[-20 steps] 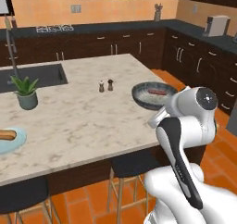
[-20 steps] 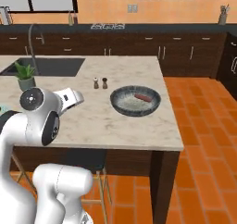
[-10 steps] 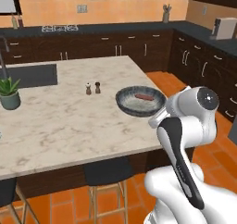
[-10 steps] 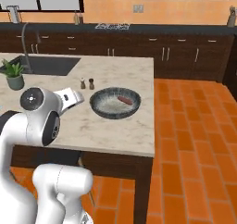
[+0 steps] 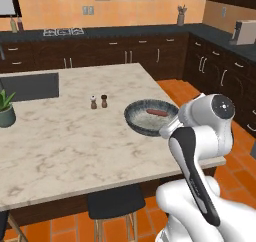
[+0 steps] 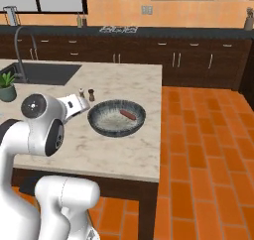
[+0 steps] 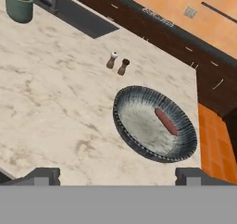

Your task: Place one bun and one sausage from the bowl on each plate.

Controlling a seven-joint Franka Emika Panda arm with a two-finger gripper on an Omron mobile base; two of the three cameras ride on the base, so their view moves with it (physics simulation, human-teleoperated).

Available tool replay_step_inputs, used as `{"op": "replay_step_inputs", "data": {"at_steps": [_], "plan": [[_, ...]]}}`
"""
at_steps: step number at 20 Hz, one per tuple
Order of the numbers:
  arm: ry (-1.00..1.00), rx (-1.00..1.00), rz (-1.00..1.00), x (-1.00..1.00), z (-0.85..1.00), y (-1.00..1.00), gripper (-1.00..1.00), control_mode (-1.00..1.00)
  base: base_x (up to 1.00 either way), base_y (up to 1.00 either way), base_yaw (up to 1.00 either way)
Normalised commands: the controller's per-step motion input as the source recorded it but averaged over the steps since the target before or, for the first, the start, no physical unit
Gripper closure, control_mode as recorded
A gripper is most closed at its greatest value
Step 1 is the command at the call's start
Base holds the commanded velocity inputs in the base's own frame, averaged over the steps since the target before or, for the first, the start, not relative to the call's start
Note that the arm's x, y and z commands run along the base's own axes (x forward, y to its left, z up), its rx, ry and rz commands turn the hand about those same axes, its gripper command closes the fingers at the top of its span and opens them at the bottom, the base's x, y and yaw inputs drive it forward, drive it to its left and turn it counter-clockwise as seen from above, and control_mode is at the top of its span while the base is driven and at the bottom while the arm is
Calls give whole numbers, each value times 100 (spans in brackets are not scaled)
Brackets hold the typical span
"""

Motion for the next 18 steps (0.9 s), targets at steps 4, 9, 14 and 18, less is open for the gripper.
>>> {"op": "replay_step_inputs", "data": {"at_steps": [4,9,14,18], "plan": [[1,0,-5,10,0,-4,-100,-100,45,-12,-5],[36,-3,-7,80,-1,-44,-100,-100,0,0,0],[31,-2,1,100,-45,-49,-100,-100,0,0,0],[15,-17,0,100,-100,-28,-100,-100,0,0,0]]}}
